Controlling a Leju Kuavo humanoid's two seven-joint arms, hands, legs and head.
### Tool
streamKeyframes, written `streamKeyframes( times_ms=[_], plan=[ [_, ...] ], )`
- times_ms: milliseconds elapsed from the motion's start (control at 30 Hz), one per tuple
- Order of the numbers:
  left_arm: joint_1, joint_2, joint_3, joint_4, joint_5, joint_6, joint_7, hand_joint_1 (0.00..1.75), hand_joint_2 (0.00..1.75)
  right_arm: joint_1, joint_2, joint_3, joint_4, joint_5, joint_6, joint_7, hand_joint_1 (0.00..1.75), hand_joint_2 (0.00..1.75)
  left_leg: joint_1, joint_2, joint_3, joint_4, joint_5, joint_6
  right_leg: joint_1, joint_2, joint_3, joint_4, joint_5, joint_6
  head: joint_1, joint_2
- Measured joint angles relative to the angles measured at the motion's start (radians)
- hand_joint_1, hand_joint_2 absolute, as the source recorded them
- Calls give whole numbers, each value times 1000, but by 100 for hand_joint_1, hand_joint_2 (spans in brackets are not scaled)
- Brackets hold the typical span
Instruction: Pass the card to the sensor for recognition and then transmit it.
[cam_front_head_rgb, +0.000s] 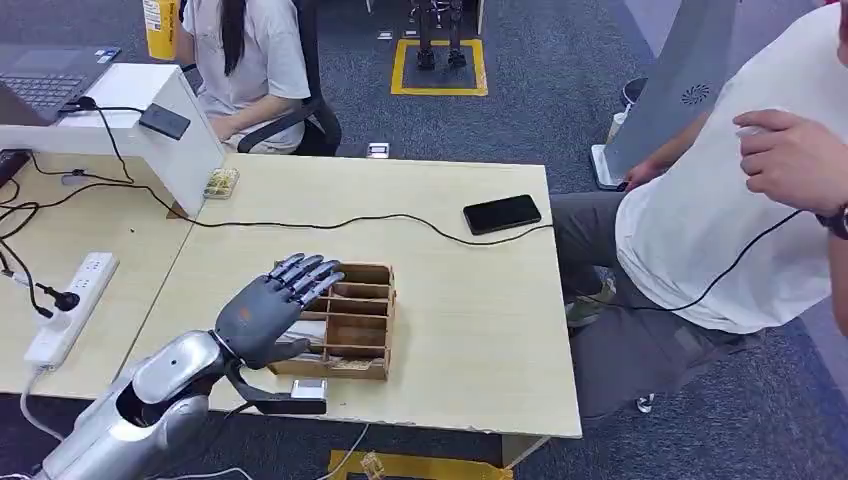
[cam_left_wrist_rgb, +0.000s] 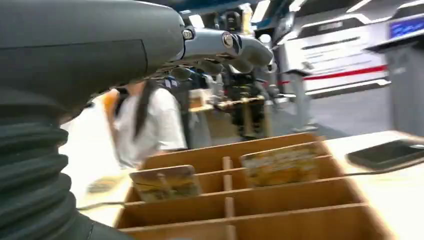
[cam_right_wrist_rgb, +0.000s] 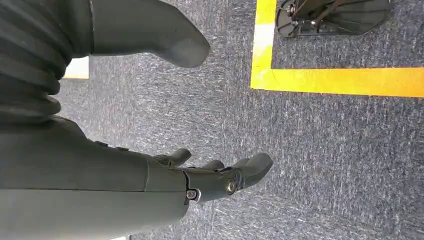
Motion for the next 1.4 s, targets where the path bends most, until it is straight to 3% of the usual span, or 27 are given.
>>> streamKeyframes(
  times_ms=[267, 400, 667, 1167, 1400],
  plan=[
    [10, -20, 3, -107, 157, -16, -60, 0, 175, 0, -3, -2, 0, 3, 6, -6, 0, 175, 0, 0, 0, 0, 0, 0, 0, 0, 0, 0, 0, 0, 0, 0],
    [11, -22, 9, -136, 88, -18, -30, 0, 175, 0, -3, -2, 0, 2, 7, -4, 0, 175, 0, 0, 0, 0, 0, 0, 0, 0, 0, 0, 0, 0, 0, 0],
    [30, 46, 18, -111, -114, -12, 58, 0, 175, 1, -3, -3, 0, 3, 7, -3, 0, 175, 1, 0, 0, 0, 0, 0, 0, 0, 0, 0, 0, 0, 0, 0],
    [60, 140, 60, -87, -95, -47, 76, 0, 175, 1, -3, -5, 0, 16, 7, -3, 0, 175, 0, 0, 0, 0, 0, 0, 0, 0, 0, 0, 0, 0, 0, 0],
    [100, 175, 108, -98, -13, -85, 60, 0, 175, 1, -3, -8, 0, 19, 7, -5, 0, 175, 1, 0, 0, 0, 0, 0, 0, 0, 0, 0, 0, 0, -1, 0]
  ],
)
